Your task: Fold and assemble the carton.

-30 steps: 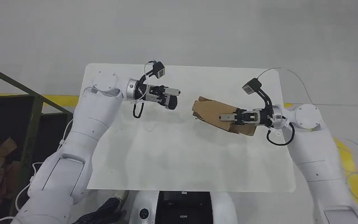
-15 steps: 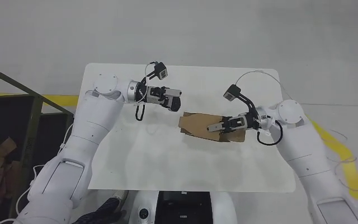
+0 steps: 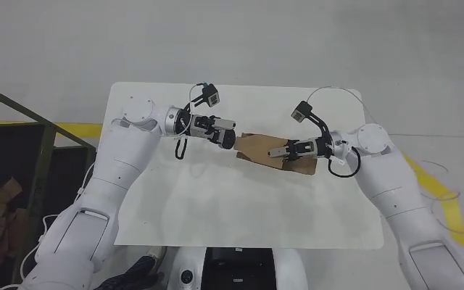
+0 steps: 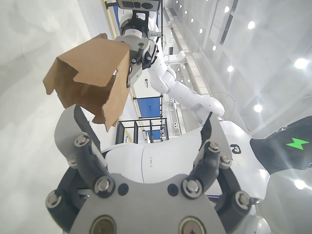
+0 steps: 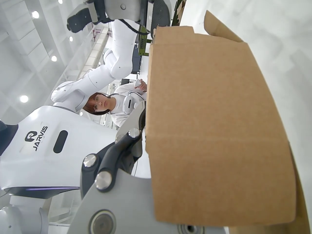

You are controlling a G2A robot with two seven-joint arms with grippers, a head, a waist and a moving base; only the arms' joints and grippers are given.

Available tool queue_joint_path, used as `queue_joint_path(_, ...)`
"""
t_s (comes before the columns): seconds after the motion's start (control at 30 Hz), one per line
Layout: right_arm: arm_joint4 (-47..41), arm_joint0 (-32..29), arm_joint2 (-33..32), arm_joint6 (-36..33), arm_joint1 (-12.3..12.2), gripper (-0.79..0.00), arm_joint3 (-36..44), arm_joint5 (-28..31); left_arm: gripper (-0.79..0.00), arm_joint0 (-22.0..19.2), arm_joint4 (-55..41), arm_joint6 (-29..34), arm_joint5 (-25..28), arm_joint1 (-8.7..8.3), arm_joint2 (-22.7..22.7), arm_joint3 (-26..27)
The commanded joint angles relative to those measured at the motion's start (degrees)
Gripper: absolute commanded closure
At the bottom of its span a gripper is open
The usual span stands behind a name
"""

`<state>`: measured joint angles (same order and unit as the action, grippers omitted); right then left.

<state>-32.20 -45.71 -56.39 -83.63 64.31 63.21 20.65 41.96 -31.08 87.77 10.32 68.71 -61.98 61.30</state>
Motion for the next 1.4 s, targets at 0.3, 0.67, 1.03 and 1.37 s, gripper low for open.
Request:
queue_joint_path(0.3, 0.38, 1.78, 3.23, 0.98, 0.83, 0.0, -2.76, 0.98, -0.785, -1.08, -2.44, 0.0, 0.5, 0.35, 1.0, -1.35)
queue_joint_path(0.67, -0.38, 2.98, 5.64, 1.57, 1.9, 0.0, -5.97, 1.56, -0.785, -1.58, -4.68, 0.02, 0.82, 0.6, 1.6, -0.51)
queue_joint_path(1.03, -0.5, 3.59, 7.37, 3.59, 3.15, 0.0, -6.56, 0.38, -0.785, -2.87, -5.76, -0.44, 1.34, 1.37, 3.68, -0.7)
queue_joint_path(1.37, 2.21, 2.67, 7.37, 6.24, 3.17, 0.0, -2.03, -2.55, -0.785, -4.17, -4.97, -1.03, 1.82, 2.09, 5.87, -1.42)
